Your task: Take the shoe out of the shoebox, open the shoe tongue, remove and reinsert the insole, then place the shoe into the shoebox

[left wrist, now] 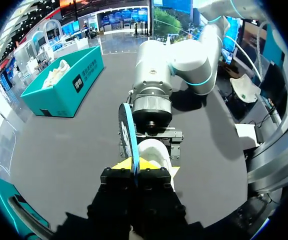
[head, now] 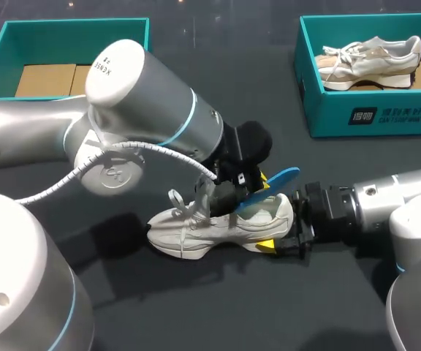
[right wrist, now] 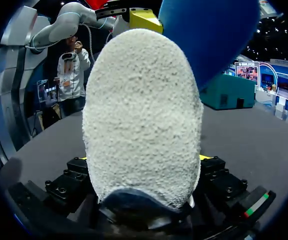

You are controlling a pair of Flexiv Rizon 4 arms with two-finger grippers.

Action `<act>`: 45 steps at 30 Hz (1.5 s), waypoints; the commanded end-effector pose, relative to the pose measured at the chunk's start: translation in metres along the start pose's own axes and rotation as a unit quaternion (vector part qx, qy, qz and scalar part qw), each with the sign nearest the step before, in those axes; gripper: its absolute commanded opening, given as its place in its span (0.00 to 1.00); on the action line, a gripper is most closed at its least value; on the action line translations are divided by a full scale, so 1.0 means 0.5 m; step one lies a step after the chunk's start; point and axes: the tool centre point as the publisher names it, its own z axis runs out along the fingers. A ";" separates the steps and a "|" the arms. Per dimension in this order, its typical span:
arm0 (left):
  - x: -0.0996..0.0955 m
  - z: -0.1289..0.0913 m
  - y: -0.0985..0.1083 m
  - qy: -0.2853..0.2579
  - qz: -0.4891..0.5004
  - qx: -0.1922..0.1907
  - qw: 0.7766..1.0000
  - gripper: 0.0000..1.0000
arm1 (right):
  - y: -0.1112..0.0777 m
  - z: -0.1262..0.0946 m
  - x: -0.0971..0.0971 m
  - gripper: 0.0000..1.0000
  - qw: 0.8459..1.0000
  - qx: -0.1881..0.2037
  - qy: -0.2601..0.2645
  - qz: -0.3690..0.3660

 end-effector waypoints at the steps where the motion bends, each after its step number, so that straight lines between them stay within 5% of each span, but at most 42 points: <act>1: 0.003 0.020 -0.009 -0.005 -0.001 -0.006 1.000 0.18 | 0.002 0.002 0.003 0.00 1.000 0.002 0.000 0.000; 5: 0.010 0.035 -0.001 -0.004 -0.002 -0.011 1.000 0.36 | 0.002 0.002 0.003 0.00 1.000 0.002 0.000 0.000; 10: 0.017 0.044 0.009 -0.008 -0.010 -0.016 1.000 0.42 | 0.002 0.002 0.003 0.00 1.000 0.002 0.000 0.000; 31: 0.032 0.066 0.036 -0.068 -0.011 -0.022 0.997 0.40 | 0.002 0.002 0.003 0.00 1.000 0.002 0.000 0.000; 35: 0.028 0.071 0.037 -0.067 -0.013 -0.022 0.997 0.33 | 0.002 0.002 0.003 0.00 1.000 0.002 0.000 0.000; 40: 0.023 0.074 0.040 -0.060 -0.018 -0.022 0.998 0.00 | 0.002 0.002 0.003 0.00 1.000 0.002 0.000 0.000; 45: 0.015 0.057 0.036 -0.030 -0.025 -0.013 0.999 0.00 | 0.002 0.002 0.003 0.00 1.000 0.002 0.000 0.000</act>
